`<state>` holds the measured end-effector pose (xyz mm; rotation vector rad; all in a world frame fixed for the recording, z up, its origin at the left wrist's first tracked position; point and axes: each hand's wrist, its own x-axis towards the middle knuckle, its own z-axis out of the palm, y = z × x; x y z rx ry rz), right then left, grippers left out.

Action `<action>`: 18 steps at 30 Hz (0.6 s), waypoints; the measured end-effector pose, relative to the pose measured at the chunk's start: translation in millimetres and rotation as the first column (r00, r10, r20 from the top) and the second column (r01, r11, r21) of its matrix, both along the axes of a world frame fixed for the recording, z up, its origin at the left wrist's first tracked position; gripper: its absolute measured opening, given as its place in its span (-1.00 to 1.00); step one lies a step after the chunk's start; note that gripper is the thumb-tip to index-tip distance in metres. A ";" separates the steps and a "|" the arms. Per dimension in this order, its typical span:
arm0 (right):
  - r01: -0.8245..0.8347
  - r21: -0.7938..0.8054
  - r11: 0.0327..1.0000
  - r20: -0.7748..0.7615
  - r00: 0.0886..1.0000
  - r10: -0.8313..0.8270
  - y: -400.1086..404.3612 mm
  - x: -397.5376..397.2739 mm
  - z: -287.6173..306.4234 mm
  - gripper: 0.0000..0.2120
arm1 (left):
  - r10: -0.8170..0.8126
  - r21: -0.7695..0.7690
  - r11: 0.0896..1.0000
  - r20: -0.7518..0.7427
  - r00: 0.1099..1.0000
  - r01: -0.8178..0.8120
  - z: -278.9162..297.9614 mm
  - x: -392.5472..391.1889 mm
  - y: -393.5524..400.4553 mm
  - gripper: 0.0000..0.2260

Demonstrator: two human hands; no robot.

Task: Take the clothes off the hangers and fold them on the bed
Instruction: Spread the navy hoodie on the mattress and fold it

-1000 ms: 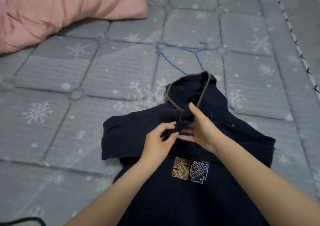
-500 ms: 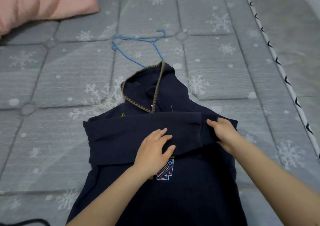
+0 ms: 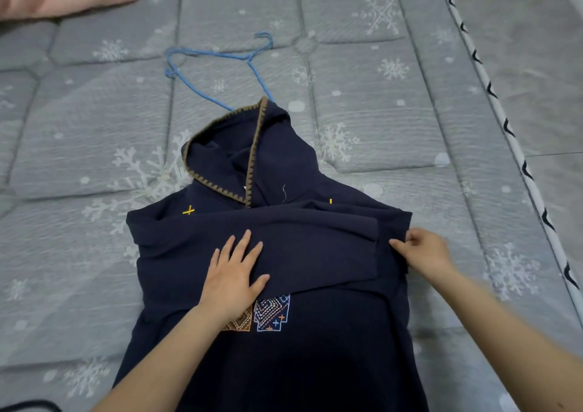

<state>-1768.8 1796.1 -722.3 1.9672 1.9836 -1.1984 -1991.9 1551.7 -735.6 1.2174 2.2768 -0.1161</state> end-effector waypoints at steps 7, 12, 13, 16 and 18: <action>-0.369 0.373 0.851 0.202 0.928 0.314 -7.4 -8.1 5.5 -0.45 | 0.072 0.146 0.987 -0.074 0.995 -0.061 8.6 -8.5 -8.4 -0.27; -0.866 0.330 0.375 0.377 0.486 0.789 -22.3 -30.7 6.2 -0.28 | 0.143 0.096 0.988 -0.244 0.959 -0.123 15.0 -18.1 -15.0 -0.42; -0.931 0.213 0.298 0.415 0.362 0.835 -26.3 -36.1 6.3 -0.26 | 0.151 0.052 0.988 -0.252 0.956 -0.142 15.1 -18.6 -16.5 -0.43; -0.947 -0.018 0.322 0.365 0.293 0.884 -30.5 -44.2 1.9 -0.31 | 0.143 -0.088 0.983 -0.178 0.973 -0.161 5.7 -21.0 -23.7 -0.38; -0.944 -0.030 0.330 0.360 0.298 0.884 -30.3 -48.5 3.3 -0.34 | 0.139 -0.119 0.980 -0.151 0.979 -0.157 5.6 -23.4 -26.2 -0.37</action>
